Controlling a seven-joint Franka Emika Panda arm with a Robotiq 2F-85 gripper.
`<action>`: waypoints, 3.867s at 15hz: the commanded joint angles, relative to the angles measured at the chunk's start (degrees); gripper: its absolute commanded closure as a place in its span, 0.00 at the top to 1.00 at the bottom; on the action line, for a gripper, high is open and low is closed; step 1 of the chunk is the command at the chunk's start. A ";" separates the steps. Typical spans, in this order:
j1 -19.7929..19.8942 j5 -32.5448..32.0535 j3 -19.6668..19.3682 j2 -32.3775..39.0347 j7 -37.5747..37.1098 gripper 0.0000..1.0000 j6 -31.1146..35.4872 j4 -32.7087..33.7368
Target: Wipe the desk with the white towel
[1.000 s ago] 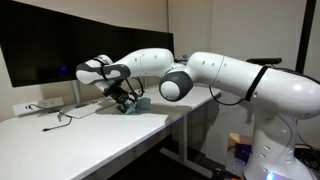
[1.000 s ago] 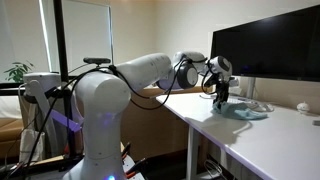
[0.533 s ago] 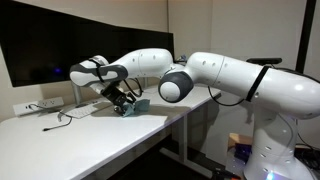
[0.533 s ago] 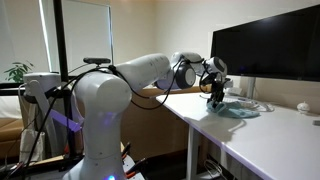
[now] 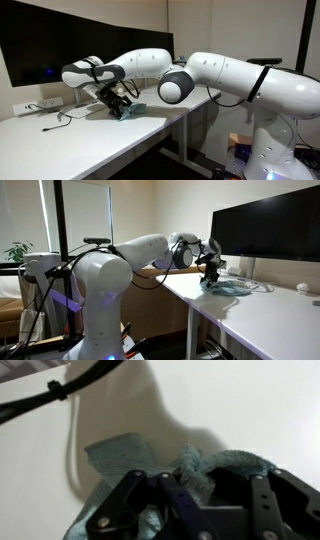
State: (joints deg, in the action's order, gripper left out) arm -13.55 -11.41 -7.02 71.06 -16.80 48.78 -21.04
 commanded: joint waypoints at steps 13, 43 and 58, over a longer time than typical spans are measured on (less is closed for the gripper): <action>-17.78 1.64 6.29 3.93 7.32 0.07 5.43 -0.86; -7.57 3.42 6.07 3.22 16.00 0.07 4.81 -0.81; -6.62 2.40 4.14 -0.11 10.26 0.07 10.63 -3.04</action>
State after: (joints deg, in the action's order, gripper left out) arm -20.38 -8.99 -2.24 70.86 -2.89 54.00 -20.77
